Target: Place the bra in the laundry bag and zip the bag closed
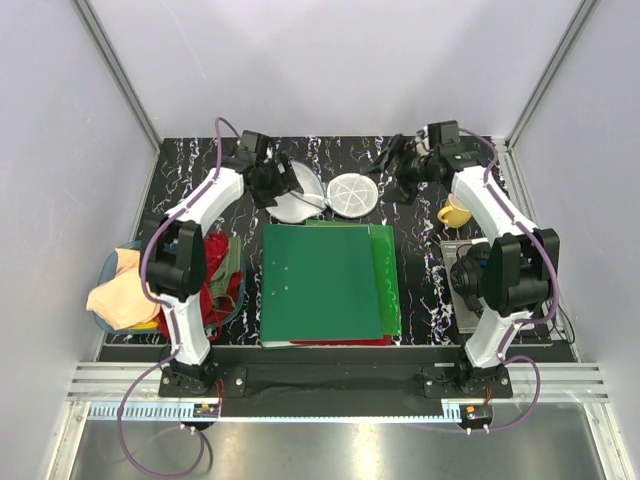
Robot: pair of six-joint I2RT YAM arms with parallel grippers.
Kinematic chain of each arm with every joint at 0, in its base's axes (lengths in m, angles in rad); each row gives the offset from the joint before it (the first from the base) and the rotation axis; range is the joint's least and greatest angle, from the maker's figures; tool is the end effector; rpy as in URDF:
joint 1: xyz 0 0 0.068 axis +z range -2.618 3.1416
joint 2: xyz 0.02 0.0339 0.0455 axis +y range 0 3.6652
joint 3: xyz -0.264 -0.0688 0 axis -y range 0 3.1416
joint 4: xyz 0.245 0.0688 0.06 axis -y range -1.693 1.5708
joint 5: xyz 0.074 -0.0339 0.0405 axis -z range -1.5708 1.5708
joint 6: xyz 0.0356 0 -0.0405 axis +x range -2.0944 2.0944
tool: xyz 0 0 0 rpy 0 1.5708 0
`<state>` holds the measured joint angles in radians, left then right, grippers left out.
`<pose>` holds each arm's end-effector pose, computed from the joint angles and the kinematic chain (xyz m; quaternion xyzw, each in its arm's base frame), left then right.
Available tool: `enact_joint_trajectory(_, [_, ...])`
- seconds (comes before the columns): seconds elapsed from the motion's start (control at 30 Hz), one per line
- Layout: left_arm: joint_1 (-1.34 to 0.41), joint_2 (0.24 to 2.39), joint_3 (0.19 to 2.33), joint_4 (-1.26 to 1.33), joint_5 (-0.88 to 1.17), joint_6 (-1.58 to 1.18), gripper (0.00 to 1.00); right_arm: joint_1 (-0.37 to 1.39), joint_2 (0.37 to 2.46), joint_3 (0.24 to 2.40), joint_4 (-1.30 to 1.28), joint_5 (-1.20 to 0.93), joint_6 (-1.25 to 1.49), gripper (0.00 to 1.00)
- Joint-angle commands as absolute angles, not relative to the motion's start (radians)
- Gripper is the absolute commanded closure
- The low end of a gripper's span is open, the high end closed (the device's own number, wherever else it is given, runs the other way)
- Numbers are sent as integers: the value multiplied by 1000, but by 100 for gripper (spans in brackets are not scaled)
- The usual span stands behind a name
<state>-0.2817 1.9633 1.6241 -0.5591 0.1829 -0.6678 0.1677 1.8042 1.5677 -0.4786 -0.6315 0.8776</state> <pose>0.4208 -0.1285 0.2472 -0.1508 0.9284 -0.2269 0.2528 0.4016 0.0893 0.3039 0.1798 0.8557 0.4417 0.2007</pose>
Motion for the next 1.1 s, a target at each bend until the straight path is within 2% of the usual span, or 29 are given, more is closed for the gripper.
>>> enact_joint_trajectory(0.0, [-285,1757,1583,-626,101,-649,7,245,1741,1565,-799,-506,547,0])
enact_joint_trajectory(0.07, [-285,1675,1569,-656,66,-652,1,288,1736,1578,-871,-411,474,0])
enact_joint_trajectory(0.2, [-273,1553,1560,-859,-65,-656,1,354,1715,1589,-933,-226,404,0])
enact_joint_trajectory(0.3, [-227,1442,1531,-1030,-162,-711,1,388,1683,1575,-933,-167,384,0])
enact_joint_trajectory(0.43, [-135,1275,1407,-1155,-199,-738,8,406,1654,1562,-934,-204,357,0])
enact_joint_trajectory(0.6, [-23,1073,1292,-1317,-245,-845,9,431,1638,1543,-930,-331,334,0])
enact_joint_trajectory(0.7, [121,987,1207,-1345,-252,-850,9,440,1649,1549,-928,-388,322,0])
enact_joint_trajectory(0.83, [369,985,1132,-1304,-197,-810,11,459,1661,1568,-928,-448,324,0])
enact_joint_trajectory(0.97, [374,1049,1135,-1247,-279,-862,12,485,1652,1571,-928,-457,321,0])
enact_joint_trajectory(1.0, [376,1074,1156,-1246,-360,-868,12,488,1652,1568,-927,-460,321,0])
enact_joint_trajectory(1.07, [382,1173,1208,-1284,-399,-877,12,495,1646,1562,-923,-466,321,0])
